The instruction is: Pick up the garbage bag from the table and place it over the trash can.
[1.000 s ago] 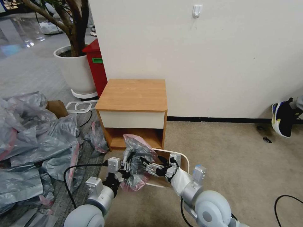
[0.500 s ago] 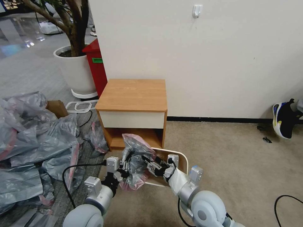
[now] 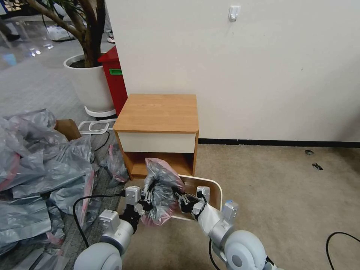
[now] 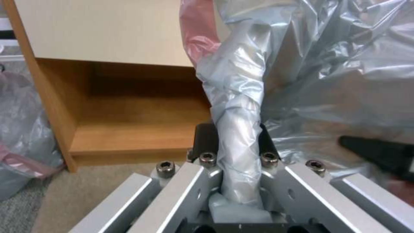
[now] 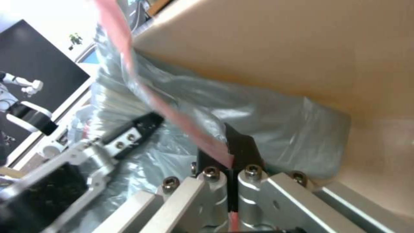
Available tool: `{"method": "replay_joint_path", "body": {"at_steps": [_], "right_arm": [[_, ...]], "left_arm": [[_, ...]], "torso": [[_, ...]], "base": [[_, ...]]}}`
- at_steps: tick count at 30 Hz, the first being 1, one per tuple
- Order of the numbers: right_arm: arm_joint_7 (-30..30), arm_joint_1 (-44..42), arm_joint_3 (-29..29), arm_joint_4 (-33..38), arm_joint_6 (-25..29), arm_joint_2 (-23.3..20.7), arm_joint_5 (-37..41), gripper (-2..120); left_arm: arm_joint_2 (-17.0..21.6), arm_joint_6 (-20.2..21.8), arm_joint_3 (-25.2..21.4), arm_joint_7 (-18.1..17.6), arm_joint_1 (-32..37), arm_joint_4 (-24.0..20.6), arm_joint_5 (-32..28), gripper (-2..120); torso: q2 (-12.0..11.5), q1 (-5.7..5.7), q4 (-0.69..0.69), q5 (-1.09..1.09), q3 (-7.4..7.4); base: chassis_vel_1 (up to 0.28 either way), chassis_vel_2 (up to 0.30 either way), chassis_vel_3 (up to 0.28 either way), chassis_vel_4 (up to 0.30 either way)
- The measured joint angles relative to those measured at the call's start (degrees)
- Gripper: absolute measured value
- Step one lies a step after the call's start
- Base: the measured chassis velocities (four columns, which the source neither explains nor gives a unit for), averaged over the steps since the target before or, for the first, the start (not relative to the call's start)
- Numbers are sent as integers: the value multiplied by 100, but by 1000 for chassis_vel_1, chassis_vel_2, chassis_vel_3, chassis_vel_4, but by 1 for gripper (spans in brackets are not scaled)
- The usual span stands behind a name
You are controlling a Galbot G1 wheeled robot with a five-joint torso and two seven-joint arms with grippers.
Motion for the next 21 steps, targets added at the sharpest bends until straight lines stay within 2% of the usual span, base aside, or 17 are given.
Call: {"method": "replay_joint_path", "body": {"at_steps": [8,12,18,21], "right_arm": [[-71,-280,47,715,45,-274,-94,0],[-78,-337,232,1120,34,-552,-21,0],[-65,-201,647,1154,28,-829,298,0],[-46,-73,917,1098,20,-1100,551,0]], "left_arm": [[22,-23,-35,-4,-3,39,9,3],[40,-63,-28,-6,20,67,76,3],[90,-174,-22,7,76,45,189,3],[135,-246,-27,41,99,22,226,3]], "torso": [[0,0,0,0,0],[0,0,0,0,0],[0,0,0,1,0],[0,0,0,0,0]], "base": [[0,0,0,0],[0,0,0,0],[0,0,0,0],[0,0,0,0]]}}
